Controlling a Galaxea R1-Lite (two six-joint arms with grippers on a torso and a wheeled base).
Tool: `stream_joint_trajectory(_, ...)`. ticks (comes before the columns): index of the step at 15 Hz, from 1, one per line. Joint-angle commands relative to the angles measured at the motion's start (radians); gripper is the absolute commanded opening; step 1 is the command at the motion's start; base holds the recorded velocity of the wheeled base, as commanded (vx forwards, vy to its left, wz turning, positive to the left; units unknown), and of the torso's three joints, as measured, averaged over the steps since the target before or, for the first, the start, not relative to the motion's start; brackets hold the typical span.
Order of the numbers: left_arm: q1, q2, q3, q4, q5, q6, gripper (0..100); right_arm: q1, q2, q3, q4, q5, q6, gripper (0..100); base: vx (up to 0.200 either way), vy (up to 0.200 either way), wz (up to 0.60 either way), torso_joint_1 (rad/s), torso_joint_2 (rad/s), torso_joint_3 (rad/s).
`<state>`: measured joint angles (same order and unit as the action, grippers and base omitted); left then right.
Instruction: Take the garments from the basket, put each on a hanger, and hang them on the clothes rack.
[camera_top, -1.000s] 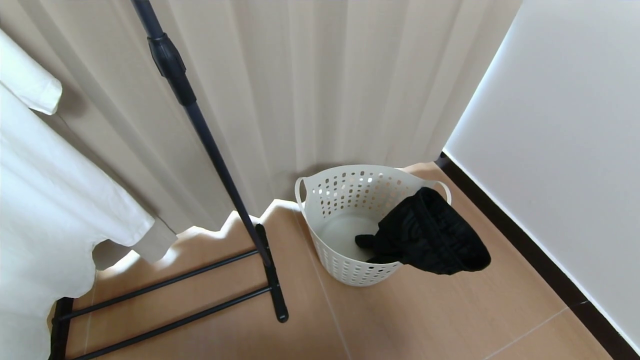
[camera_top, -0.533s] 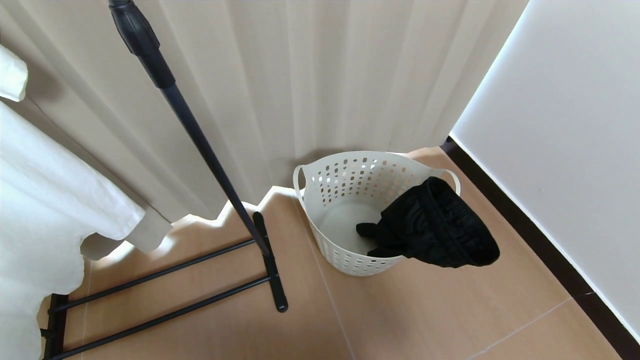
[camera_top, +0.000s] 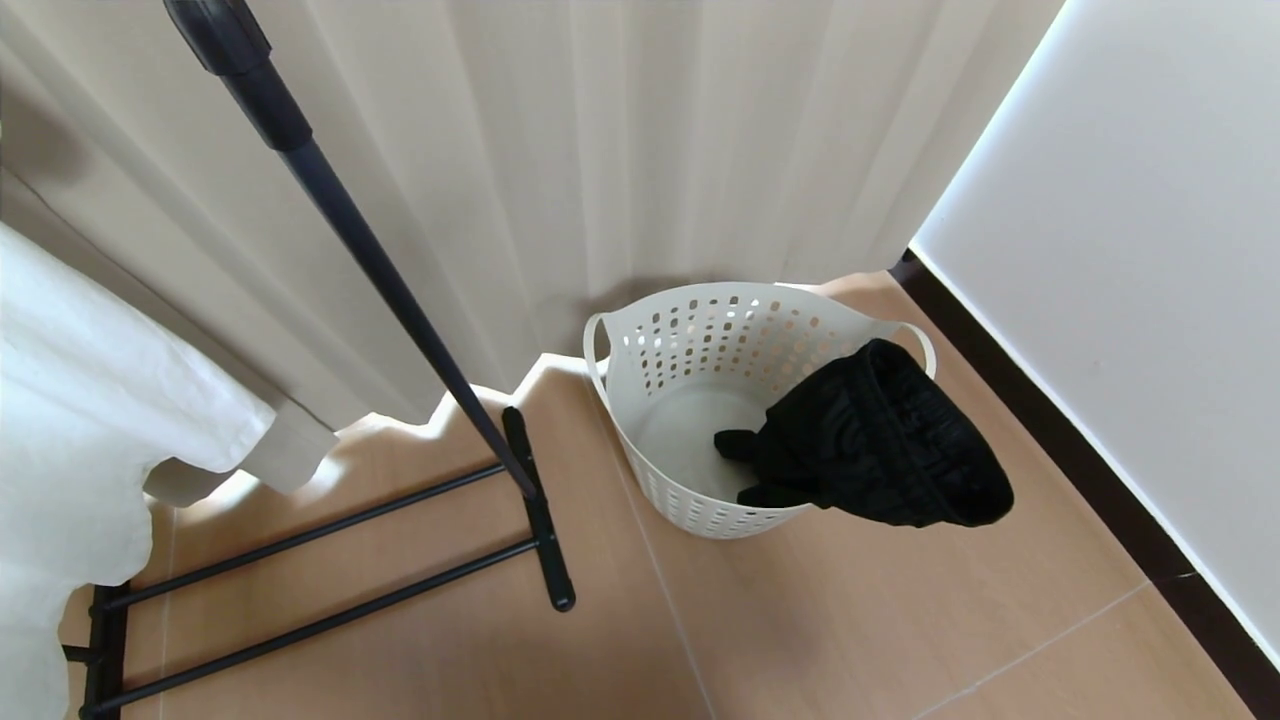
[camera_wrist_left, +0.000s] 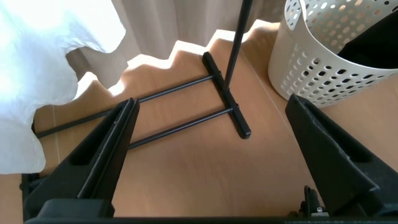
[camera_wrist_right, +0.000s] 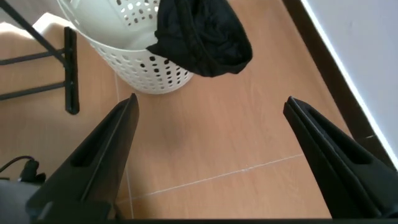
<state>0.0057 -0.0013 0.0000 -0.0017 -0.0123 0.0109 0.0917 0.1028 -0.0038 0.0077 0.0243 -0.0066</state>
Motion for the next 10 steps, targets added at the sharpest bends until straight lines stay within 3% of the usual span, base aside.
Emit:
stream_joint_trajectory(1,0.000,0.001,0.000,0.000,0.002,0.000,100,0.069,0.170,-0.045,-0.009,0.046,-0.001,100,0.000,0.000,0.00,0.002,0.00,-0.144)
stream_joint_trajectory(5,0.000,0.001,0.000,-0.001,0.002,0.000,100,0.109,0.563,-0.258,-0.138,0.051,-0.038,100,0.000,0.000,0.00,0.000,0.00,-0.155)
stream_joint_trajectory(10,0.000,0.001,0.000,-0.003,0.005,0.000,100,0.108,1.140,-0.581,-0.373,0.045,-0.352,100,0.000,0.000,0.00,0.000,0.00,-0.010)
